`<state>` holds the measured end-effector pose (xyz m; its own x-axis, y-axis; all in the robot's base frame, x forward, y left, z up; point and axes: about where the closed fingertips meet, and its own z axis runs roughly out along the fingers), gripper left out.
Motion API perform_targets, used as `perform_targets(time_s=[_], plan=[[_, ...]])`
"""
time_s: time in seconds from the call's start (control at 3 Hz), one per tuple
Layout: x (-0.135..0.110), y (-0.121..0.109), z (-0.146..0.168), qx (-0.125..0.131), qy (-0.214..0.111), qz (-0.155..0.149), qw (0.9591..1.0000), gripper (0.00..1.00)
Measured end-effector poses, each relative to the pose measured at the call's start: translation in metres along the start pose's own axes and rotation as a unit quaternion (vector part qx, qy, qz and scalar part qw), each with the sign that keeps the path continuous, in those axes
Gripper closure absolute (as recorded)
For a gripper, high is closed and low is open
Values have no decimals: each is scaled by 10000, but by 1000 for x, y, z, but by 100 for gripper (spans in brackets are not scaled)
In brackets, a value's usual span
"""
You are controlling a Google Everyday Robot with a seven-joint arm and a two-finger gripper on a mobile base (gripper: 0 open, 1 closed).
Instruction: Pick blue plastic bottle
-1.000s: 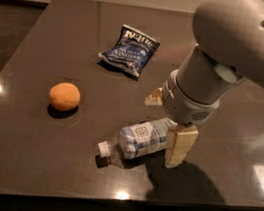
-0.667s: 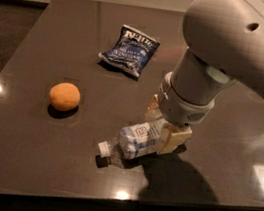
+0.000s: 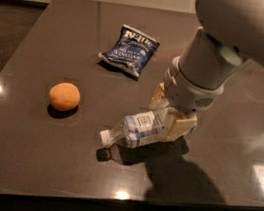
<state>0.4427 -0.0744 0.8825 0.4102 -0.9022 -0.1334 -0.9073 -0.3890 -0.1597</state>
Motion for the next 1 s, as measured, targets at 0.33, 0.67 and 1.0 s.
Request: perform_targets(time_s=[0.33, 0.67, 1.0], plan=[[-3, -9, -29, 65, -253, 74, 9996, 100], [-5, -18, -54, 20, -478, 166, 9987, 100], [-7, -25, -73, -16, -678, 214, 9975, 100]])
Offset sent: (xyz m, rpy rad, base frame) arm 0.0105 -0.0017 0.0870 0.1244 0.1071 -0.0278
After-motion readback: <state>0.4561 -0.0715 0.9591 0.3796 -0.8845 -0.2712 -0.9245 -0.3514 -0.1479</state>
